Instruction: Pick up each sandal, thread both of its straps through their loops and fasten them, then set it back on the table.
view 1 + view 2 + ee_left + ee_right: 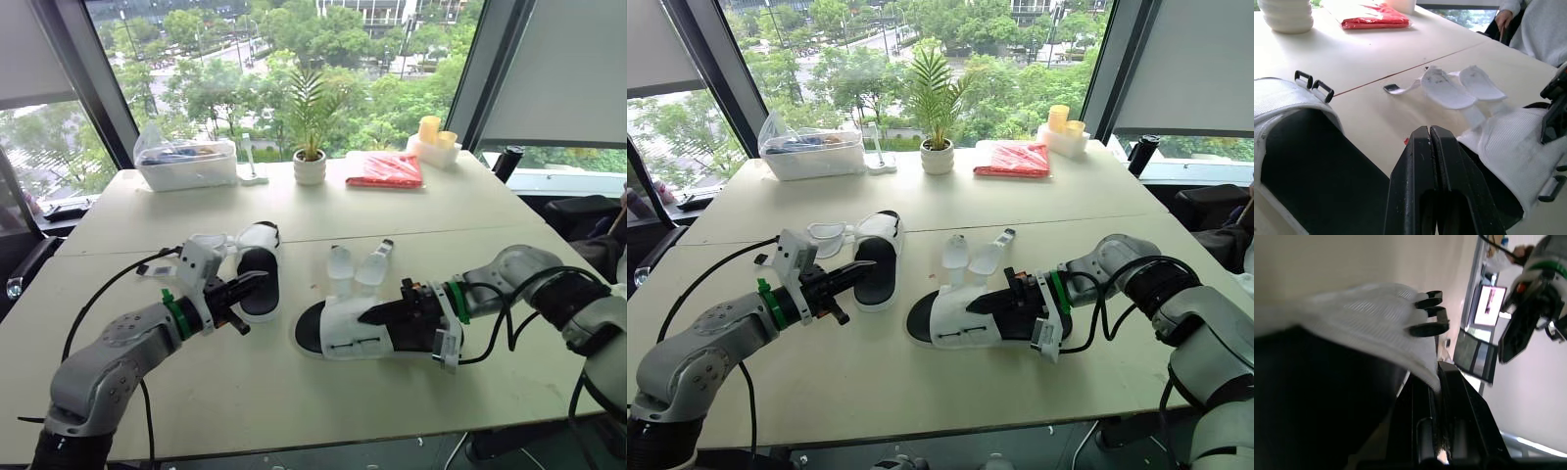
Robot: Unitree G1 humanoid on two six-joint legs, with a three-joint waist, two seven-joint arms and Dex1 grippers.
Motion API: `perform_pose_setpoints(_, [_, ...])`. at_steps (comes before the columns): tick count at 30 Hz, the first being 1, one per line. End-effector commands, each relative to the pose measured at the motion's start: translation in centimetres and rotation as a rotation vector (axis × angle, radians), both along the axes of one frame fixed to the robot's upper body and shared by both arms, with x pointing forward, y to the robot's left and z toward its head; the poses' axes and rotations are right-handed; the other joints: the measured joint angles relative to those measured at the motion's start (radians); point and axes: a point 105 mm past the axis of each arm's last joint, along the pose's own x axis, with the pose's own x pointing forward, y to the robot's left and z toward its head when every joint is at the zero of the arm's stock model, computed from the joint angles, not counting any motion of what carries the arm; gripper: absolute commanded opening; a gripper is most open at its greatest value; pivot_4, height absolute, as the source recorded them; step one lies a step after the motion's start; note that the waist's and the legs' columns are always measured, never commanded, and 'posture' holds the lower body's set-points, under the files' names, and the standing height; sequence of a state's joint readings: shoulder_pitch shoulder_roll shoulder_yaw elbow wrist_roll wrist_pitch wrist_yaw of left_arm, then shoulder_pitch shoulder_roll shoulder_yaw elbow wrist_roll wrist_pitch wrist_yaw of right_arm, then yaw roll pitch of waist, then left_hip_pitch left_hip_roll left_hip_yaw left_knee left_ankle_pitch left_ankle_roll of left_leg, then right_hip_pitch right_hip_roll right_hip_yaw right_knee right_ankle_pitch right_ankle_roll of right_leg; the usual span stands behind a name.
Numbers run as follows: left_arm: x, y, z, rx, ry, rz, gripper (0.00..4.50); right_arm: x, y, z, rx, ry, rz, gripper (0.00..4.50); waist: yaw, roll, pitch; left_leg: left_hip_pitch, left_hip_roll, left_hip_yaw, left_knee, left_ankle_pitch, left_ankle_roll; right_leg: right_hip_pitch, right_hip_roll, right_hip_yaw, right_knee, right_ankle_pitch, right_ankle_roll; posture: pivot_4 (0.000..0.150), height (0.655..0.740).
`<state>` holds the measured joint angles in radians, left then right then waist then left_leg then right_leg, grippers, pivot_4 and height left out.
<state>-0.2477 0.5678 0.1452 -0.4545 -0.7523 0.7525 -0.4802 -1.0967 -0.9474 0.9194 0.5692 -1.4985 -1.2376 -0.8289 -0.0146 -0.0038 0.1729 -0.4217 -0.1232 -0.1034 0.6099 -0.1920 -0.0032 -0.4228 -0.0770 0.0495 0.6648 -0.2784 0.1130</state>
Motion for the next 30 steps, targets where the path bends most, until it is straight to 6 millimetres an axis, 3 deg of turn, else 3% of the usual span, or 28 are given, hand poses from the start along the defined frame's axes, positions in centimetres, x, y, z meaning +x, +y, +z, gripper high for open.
perform_pose_setpoints(1, [-0.4,-0.3,1.0,-0.002,-0.054,-0.01,0.0,0.3,0.7,1.1,0.024,-0.073,0.077,0.03,0.0,0.0,0.0,0.0,0.0,0.0,0.0,0.0,0.0,0.0,0.0,0.0,0.0,0.0,0.0,0.15,0.74])
perform_pose_setpoints(10, [-0.7,-0.5,0.8,-0.007,-0.051,-0.007,0.0,1.3,1.2,0.5,-0.015,-0.117,0.165,0.03,-0.002,0.0,0.0,0.001,0.0,0.0,-0.001,0.0,-0.001,0.0,0.0,0.0,0.0,0.0,-0.001,0.15,0.74])
perform_pose_setpoints(14, [-1.4,-1.3,0.1,0.021,-0.022,-0.072,0.0,1.3,1.3,0.4,-0.027,0.0,0.13,0.03,-0.002,0.0,0.0,0.001,0.0,0.0,-0.002,0.001,-0.001,0.0,0.0,0.0,0.0,0.0,-0.001,0.15,0.74])
perform_pose_setpoints(17, [-2.2,-1.9,-0.9,0.081,0.002,-0.146,0.0,1.4,1.5,0.8,-0.02,0.085,0.072,1.04,-0.005,0.0,0.0,0.002,0.0,0.0,-0.003,0.001,-0.001,0.001,0.0,0.0,0.0,0.0,-0.001,0.15,0.74])
perform_pose_setpoints(22, [-2.6,-2.4,-2.3,0.174,0.002,-0.236,0.0,1.7,1.2,2.2,-0.014,0.214,-0.066,3.49,-0.005,0.0,0.0,0.004,0.0,0.0,-0.003,0.001,-0.001,0.003,0.003,0.0,0.0,0.0,-0.001,0.15,0.74])
perform_pose_setpoints(23, [-2.5,-2.6,-2.5,0.184,-0.003,-0.253,0.0,2.0,0.9,2.2,-0.035,0.228,-0.101,4.12,-0.005,0.0,0.0,0.005,0.0,0.0,-0.003,0.001,-0.001,0.004,0.003,0.0,0.0,0.0,-0.001,0.15,0.74])
perform_pose_setpoints(24, [-2.3,-2.8,-2.8,0.199,-0.01,-0.27,0.0,2.2,0.0,2.1,-0.072,0.268,-0.166,4.47,-0.005,0.0,0.0,0.006,0.0,0.0,-0.003,0.001,-0.001,0.005,0.003,0.0,0.0,0.0,-0.001,0.15,0.74])
perform_pose_setpoints(27, [-2.0,-3.3,-3.6,0.237,-0.022,-0.338,0.0,3.3,-3.9,1.1,-0.222,0.369,-0.429,4.47,-0.004,-0.001,0.0,0.015,0.0,-0.003,-0.004,0.0,0.0,0.017,0.003,-0.002,-0.004,-0.001,-0.002,0.15,0.74])
perform_pose_setpoints(30, [-2.0,-3.6,-4.5,0.285,-0.028,-0.413,0.0,4.4,-6.5,2.4,-0.166,0.483,-0.733,4.47,-0.014,-0.001,0.0,0.016,0.0,-0.004,-0.004,0.0,0.001,0.02,0.004,-0.003,-0.005,-0.003,-0.005,0.15,0.74])
